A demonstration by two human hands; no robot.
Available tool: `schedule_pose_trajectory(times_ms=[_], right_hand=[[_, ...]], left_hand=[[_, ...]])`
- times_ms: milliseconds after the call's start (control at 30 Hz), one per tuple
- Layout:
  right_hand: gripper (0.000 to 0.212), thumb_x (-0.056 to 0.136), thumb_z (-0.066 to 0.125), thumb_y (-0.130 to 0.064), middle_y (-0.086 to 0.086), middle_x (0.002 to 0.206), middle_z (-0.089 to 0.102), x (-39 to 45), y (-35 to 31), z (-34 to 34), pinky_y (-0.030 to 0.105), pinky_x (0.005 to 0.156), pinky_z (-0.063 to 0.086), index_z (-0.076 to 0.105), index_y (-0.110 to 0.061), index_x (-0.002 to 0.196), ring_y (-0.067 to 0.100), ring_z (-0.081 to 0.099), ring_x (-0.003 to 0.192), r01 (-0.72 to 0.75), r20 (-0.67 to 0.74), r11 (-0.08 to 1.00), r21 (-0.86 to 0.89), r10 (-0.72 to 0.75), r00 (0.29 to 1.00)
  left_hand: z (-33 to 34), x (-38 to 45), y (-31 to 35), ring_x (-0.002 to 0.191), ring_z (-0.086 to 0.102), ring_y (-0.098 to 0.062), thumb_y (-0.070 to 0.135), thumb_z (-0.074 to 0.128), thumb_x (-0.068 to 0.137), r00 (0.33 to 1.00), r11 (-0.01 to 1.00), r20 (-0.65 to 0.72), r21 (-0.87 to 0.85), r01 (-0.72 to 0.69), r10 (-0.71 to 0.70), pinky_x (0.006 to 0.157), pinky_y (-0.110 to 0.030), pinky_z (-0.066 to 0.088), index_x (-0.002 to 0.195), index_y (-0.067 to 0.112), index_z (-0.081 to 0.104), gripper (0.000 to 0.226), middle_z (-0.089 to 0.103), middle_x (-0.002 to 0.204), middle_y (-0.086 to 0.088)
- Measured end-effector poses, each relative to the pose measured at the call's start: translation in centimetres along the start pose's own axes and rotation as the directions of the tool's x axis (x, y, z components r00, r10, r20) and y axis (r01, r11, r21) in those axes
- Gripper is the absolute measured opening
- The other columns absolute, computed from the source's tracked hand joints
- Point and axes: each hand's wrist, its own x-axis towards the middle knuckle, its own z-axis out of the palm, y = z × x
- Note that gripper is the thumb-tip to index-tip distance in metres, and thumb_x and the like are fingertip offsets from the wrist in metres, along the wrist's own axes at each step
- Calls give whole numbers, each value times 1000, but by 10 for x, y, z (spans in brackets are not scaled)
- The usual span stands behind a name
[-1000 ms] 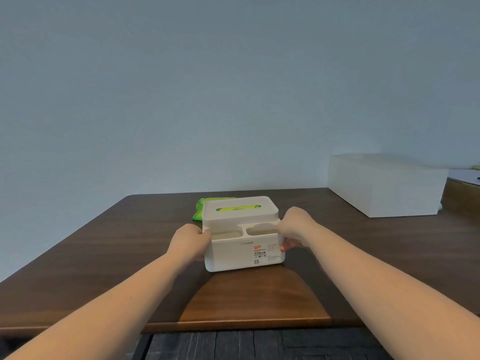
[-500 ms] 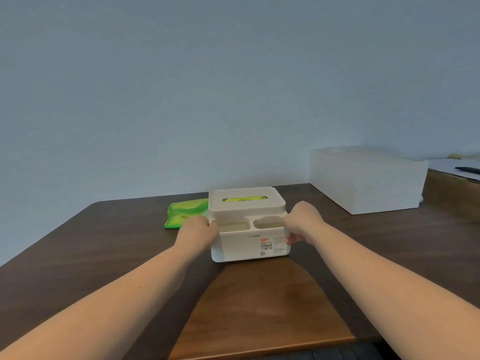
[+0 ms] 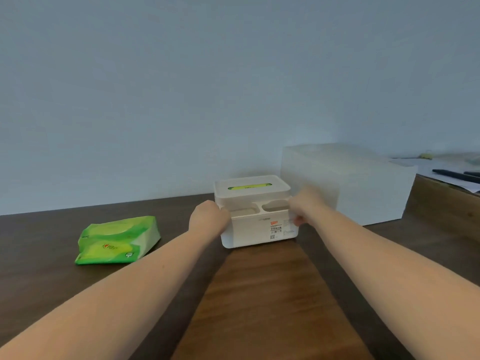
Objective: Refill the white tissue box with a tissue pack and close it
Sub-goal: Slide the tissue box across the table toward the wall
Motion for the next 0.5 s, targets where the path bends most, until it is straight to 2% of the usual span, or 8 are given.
schedule_pose_trajectory(times_ms=[100, 200, 233, 300, 400, 467, 500], right_hand=[[23, 81, 54, 5, 15, 60, 67, 29, -4, 1, 45, 83, 60, 57, -2, 59, 36, 75, 81, 0, -26, 1000, -1, 0, 1000], [22, 78, 59, 7, 17, 82, 75, 53, -11, 0, 40, 83, 59, 56, -1, 58, 33, 73, 81, -7, -58, 999, -35, 4, 998], [24, 77, 61, 8, 16, 82, 74, 59, -13, 0, 37, 80, 59, 54, -2, 56, 32, 72, 81, -23, -64, 998, -58, 20, 998], [25, 78, 59, 7, 12, 66, 67, 70, -15, -1, 32, 67, 54, 51, -3, 57, 30, 71, 75, -46, -75, 997, -63, 41, 996], [25, 84, 54, 1, 8, 51, 57, 85, -13, -1, 25, 44, 37, 49, -5, 59, 22, 57, 46, -72, -115, 997, -26, 69, 991], [27, 84, 53, 0, 8, 51, 56, 95, -9, 2, 23, 40, 31, 49, -6, 58, 19, 51, 40, -72, -144, 997, -6, 71, 987], [27, 83, 53, -1, 8, 55, 59, 99, -7, 5, 23, 41, 32, 50, -7, 57, 21, 54, 43, -64, -156, 998, 11, 65, 986]], left_hand=[[12, 28, 9, 58, 45, -21, 14, 41, 90, 1000, 999, -4, -23, -23, 23, 47, -26, 27, 60, 7, 41, 31, 50, 66, -7], [23, 54, 18, 71, 47, -28, 15, 40, 91, 999, 999, -18, -25, -48, 48, 49, -27, 27, 57, 9, 38, 34, 52, 70, -9], [26, 61, 22, 72, 46, -29, 14, 40, 91, 998, 998, -20, -24, -52, 52, 48, -27, 26, 56, 10, 35, 36, 49, 65, -7], [32, 73, 29, 67, 45, -27, 13, 40, 91, 999, 998, -11, -24, -50, 50, 47, -27, 25, 55, 11, 32, 37, 43, 59, -4], [42, 87, 37, 53, 37, -18, 12, 40, 92, 999, 999, 7, -28, -36, 36, 47, -27, 24, 55, 10, 31, 37, 39, 58, -3], [48, 95, 40, 51, 35, -17, 12, 41, 92, 999, 999, 12, -32, -35, 36, 46, -27, 23, 55, 10, 31, 38, 37, 57, -3], [50, 97, 42, 52, 36, -19, 11, 41, 92, 999, 999, 10, -37, -38, 39, 46, -27, 23, 55, 10, 31, 38, 37, 57, -4]])
